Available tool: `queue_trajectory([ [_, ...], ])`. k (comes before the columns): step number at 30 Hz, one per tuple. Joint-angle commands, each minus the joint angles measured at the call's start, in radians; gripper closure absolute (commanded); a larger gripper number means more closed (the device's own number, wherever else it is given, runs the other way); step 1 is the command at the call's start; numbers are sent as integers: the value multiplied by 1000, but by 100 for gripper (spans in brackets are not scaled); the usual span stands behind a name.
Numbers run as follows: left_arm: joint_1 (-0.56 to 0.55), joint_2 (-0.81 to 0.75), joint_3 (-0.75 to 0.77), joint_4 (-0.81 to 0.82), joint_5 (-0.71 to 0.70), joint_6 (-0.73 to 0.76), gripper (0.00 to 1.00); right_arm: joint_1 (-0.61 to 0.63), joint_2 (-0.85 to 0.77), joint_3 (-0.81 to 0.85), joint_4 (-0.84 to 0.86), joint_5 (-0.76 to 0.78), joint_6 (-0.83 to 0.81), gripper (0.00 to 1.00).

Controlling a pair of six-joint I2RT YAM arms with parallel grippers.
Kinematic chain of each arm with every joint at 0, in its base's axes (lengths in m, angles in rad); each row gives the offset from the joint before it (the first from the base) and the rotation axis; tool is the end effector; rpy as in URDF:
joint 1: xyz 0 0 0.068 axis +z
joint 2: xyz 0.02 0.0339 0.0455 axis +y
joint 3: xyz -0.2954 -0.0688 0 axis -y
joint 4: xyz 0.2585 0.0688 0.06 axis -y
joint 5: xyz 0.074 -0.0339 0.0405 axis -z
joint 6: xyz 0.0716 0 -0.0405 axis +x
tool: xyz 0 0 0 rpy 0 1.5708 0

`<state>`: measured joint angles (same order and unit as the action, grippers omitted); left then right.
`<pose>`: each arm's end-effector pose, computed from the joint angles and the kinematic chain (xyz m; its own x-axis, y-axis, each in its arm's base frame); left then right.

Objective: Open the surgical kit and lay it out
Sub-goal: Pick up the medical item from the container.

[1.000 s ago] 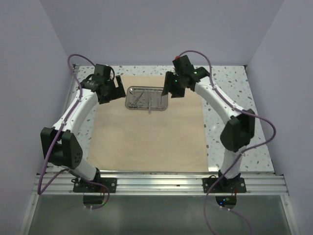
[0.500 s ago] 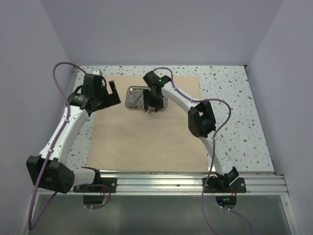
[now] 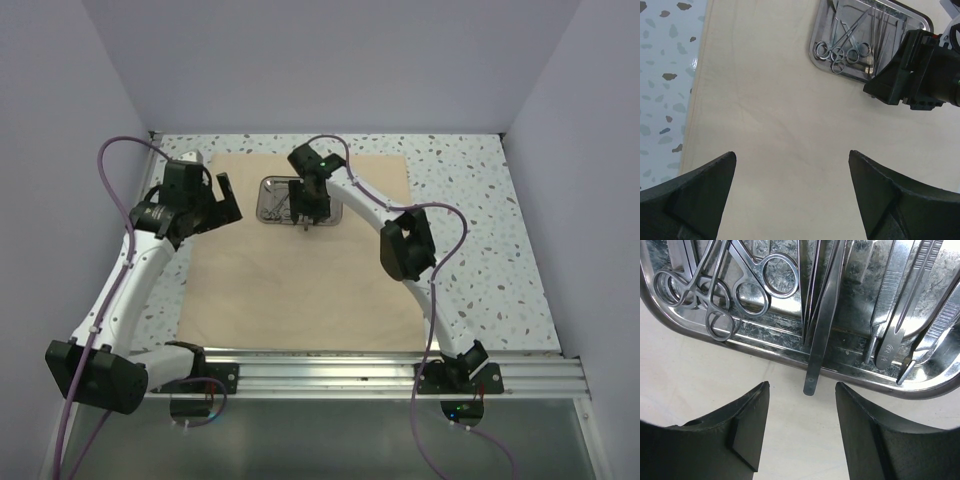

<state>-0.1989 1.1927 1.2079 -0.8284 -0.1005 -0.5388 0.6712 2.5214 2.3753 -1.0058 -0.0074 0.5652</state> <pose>0.2644 -0.0460 0.3464 -0.6775 -0.3842 -0.6272 -0.2547 0.9225 -0.2900 0.4571 0.3637 0.1739 -0.9385 -0.0614 -0.3399 -0.1440 0.9640 0.2236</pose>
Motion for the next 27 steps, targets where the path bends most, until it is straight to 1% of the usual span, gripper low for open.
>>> queue_trajectory([
  [1, 1, -12, 4, -3, -16, -3, 1, -2, -67, 25, -7, 21, 10, 40],
  [4, 1, 7, 5, 3, -7, -4, 1, -1, -56, 39, 3, 47, -2, 41],
  [8, 3, 22, 9, 2, -4, -4, 1, -2, 2, 88, -4, 78, -7, 41],
  [15, 3, 42, 28, -11, -10, 8, 1, -7, 48, 99, 52, 121, -2, 42],
  [18, 3, 51, 41, -17, -15, 14, 2, -9, 66, 105, 41, 130, -4, 43],
  [20, 3, 51, 41, -18, -18, 16, 2, -7, 65, 76, 48, 133, -4, 46],
  [22, 3, 53, 36, -17, -19, 16, 2, -9, 66, 46, 59, 129, -8, 54],
  [23, 3, 53, 32, -15, -18, 16, 2, -7, 73, 38, 70, 121, -13, 60],
  [24, 3, 54, 27, -14, -16, 16, 2, -9, 79, 38, 70, 116, -17, 71],
  [25, 1, 56, 25, -14, -15, 16, 2, -9, 83, 50, 64, 118, -22, 78],
  [26, 3, 59, 24, -14, -11, 14, 2, -10, 88, 55, 52, 121, -24, 85],
  [27, 1, 59, 24, -14, -11, 14, 2, -10, 86, 59, 49, 121, -24, 89],
])
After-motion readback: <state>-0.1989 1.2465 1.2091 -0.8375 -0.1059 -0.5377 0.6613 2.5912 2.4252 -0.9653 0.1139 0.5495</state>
